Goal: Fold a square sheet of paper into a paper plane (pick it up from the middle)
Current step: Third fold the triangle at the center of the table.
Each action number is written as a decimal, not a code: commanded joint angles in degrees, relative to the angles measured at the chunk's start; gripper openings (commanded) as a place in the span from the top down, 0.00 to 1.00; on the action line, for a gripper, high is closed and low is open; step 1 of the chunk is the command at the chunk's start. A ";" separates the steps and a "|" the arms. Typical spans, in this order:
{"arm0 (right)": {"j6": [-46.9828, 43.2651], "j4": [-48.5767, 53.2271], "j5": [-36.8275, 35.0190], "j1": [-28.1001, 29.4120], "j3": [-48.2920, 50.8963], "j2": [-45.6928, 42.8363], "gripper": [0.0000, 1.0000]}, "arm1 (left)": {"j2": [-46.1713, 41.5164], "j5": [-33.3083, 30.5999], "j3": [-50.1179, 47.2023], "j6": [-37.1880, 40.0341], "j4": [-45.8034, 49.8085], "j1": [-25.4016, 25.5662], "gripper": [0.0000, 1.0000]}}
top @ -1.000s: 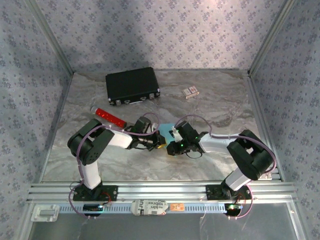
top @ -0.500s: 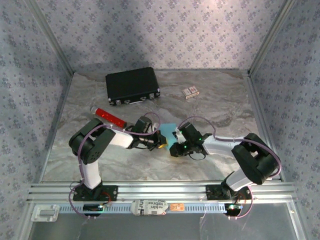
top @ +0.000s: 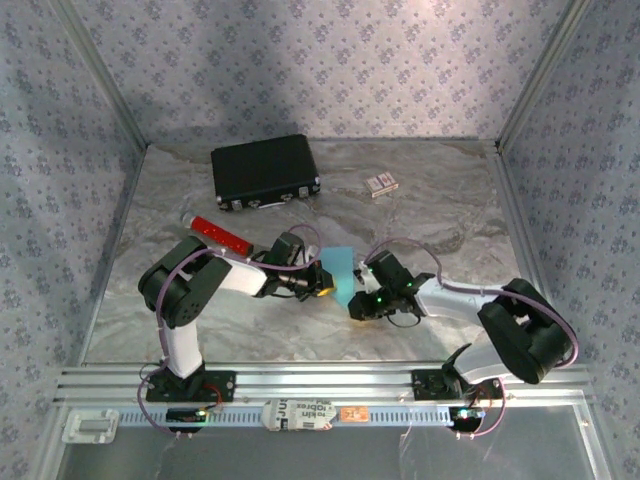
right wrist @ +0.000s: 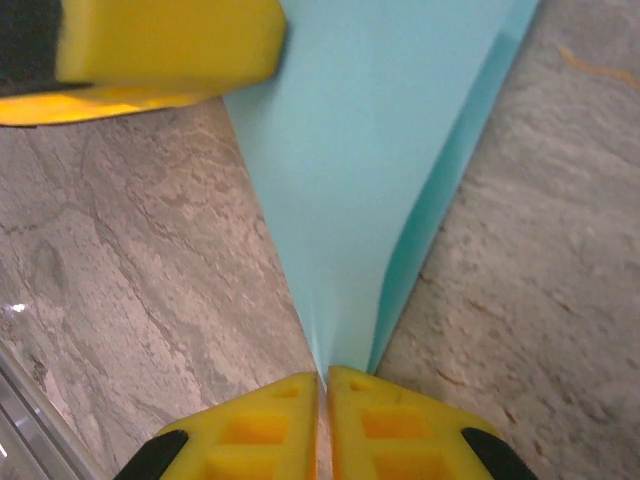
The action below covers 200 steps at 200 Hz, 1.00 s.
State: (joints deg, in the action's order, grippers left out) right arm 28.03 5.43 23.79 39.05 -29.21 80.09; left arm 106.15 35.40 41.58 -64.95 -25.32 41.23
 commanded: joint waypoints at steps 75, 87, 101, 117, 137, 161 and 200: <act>1.76 5.10 1.96 -1.78 -4.09 -6.94 0.90 | 2.48 -3.38 -1.24 1.24 7.14 -0.45 1.00; 2.59 3.12 2.64 -1.89 -5.44 -4.45 0.90 | 2.48 -3.36 -1.24 1.17 7.17 -0.41 1.00; 3.37 1.88 3.06 -1.78 -7.46 -1.04 0.90 | 2.40 -3.45 -1.25 1.08 7.09 -0.43 1.00; 4.49 0.88 1.92 -1.70 -8.83 1.73 0.90 | 2.31 -3.53 -1.22 1.15 7.04 -0.45 1.00; 5.36 -0.79 1.96 -1.83 -9.44 4.22 0.90 | 2.52 -3.42 -0.80 1.32 7.18 -0.44 1.00; 5.48 1.38 0.33 -1.92 -9.55 6.60 0.91 | 2.29 -3.40 -0.23 1.59 7.52 -0.45 1.00; 7.02 2.48 -1.79 -2.93 -5.76 7.94 0.92 | 2.12 -3.05 1.63 3.22 9.06 -0.82 1.00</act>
State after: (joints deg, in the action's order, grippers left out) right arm 33.10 5.91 24.18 36.67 -37.30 86.94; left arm 106.17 35.33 42.68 -63.86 -23.33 41.21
